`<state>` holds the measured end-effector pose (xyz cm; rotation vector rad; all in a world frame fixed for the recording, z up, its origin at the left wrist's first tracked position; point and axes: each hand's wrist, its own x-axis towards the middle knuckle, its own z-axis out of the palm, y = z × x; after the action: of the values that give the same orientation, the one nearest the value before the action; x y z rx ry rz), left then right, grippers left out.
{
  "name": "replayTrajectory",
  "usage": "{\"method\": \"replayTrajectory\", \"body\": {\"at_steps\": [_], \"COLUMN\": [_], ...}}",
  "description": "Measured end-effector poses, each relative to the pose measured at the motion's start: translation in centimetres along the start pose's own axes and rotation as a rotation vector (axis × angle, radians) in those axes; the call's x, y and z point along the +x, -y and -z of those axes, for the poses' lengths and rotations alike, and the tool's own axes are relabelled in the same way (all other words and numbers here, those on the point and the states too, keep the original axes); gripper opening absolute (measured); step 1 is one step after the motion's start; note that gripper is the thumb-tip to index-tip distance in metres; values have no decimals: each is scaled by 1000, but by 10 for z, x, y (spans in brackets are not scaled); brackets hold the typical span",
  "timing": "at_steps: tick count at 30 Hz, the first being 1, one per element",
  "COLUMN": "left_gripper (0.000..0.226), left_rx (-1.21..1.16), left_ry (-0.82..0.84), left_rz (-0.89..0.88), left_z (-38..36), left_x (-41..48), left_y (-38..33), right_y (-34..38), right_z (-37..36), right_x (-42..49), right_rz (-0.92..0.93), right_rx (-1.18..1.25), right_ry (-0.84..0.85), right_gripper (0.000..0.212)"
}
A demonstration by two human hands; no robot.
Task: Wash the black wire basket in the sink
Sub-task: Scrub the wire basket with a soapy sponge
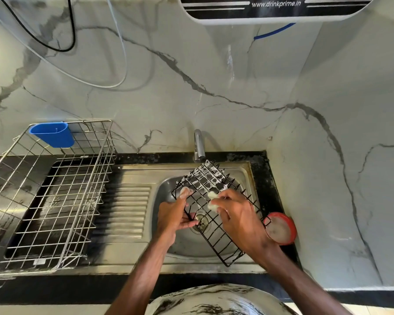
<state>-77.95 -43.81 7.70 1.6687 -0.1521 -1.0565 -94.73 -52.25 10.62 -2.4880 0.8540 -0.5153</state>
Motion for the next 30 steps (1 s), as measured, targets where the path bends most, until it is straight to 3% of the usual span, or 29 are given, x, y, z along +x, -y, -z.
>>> {"method": "replayTrajectory", "body": {"at_steps": [5, 12, 17, 19, 23, 27, 30], "left_gripper": [70, 82, 57, 60, 78, 53, 69], "left_rx": [-3, 10, 3, 8, 15, 32, 62], "left_ry": [-14, -3, 9, 9, 3, -18, -36], "left_rz": [-26, -20, -17, -14, -49, -67, -80], "left_z": [2, -4, -2, -3, -8, -6, -4], "left_x": [-1, 4, 3, 3, 2, 6, 8], "left_y": [-2, -3, -4, -3, -5, -7, -9], "right_y": [4, -11, -46, -51, -20, 19, 17], "right_z": [5, 5, 25, 25, 5, -15, -17], "right_x": [2, 16, 41, 43, 31, 4, 6], "right_rz": [84, 32, -78, -84, -1, 202, 289], "right_rx": [68, 61, 21, 29, 71, 91, 74], "right_ry": [9, -7, -121, -124, -90, -12, 26], "right_gripper": [28, 29, 29, 29, 27, 31, 37]}}
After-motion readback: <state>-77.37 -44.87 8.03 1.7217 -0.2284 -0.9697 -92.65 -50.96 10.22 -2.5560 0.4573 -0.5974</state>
